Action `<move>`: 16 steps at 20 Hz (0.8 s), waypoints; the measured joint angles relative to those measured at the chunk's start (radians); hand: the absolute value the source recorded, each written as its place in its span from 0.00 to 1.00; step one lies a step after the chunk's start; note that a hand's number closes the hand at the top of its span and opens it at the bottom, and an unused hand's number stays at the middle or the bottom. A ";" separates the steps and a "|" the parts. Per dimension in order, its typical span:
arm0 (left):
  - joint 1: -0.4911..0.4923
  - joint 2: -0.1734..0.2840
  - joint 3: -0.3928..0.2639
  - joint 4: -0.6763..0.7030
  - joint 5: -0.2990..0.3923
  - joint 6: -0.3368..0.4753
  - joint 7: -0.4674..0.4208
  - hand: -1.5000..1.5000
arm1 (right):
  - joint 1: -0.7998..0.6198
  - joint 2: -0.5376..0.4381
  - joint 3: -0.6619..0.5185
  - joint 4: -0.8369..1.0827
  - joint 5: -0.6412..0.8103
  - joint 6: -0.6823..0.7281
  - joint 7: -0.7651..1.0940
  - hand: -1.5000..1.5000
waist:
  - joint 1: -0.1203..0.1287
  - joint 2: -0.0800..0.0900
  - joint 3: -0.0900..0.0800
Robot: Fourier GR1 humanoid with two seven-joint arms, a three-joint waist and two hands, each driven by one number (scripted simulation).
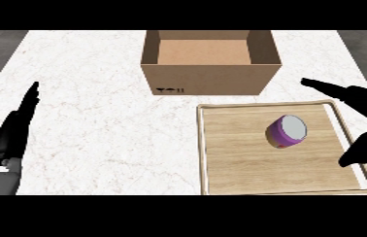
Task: Pick the can from the tray and place it in the cardboard box
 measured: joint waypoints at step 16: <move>0.006 -0.056 0.083 -0.004 -0.074 -0.065 -0.008 0.50 | -0.002 0.157 -0.036 -0.047 0.149 0.093 0.026 0.00 | -0.009 -0.001 0.000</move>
